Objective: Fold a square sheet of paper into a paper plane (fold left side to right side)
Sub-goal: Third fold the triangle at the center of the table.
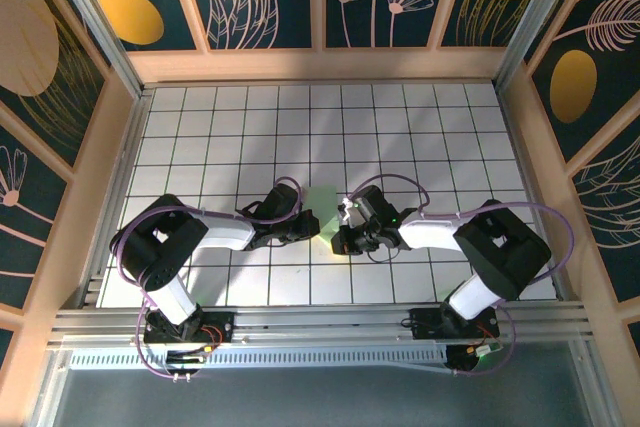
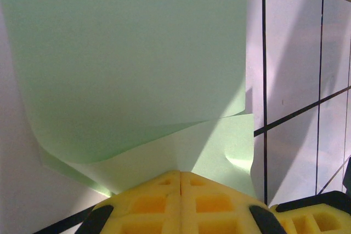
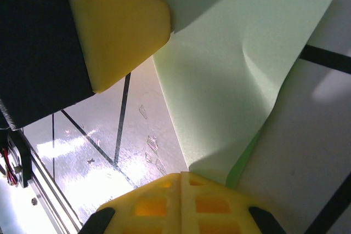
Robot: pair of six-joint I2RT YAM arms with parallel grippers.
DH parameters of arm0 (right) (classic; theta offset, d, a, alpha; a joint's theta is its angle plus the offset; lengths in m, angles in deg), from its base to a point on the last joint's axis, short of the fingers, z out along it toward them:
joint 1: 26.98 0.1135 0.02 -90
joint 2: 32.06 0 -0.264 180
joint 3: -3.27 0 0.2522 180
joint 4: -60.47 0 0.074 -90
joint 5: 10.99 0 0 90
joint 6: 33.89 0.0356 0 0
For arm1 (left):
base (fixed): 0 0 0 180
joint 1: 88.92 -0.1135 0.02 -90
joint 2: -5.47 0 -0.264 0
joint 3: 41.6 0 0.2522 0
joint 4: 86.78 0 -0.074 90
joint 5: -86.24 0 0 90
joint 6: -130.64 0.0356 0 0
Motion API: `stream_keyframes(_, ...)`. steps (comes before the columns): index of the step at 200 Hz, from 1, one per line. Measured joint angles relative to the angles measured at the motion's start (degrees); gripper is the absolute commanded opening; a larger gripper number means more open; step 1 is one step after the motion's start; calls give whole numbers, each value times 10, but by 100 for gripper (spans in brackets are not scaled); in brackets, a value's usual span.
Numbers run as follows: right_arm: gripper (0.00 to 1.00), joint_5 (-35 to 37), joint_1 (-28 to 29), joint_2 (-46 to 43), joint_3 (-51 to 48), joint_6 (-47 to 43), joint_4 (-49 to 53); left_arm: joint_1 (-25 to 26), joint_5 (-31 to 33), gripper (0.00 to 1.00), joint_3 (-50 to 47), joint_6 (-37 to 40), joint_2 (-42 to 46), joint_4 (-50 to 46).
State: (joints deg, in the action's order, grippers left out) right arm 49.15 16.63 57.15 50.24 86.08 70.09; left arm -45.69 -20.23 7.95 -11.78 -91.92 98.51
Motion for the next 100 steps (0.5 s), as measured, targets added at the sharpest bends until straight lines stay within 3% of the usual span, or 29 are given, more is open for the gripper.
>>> stream_keyframes(100,0,3,0,8,0,0,1,0,0,0,3,0,-2,-2)
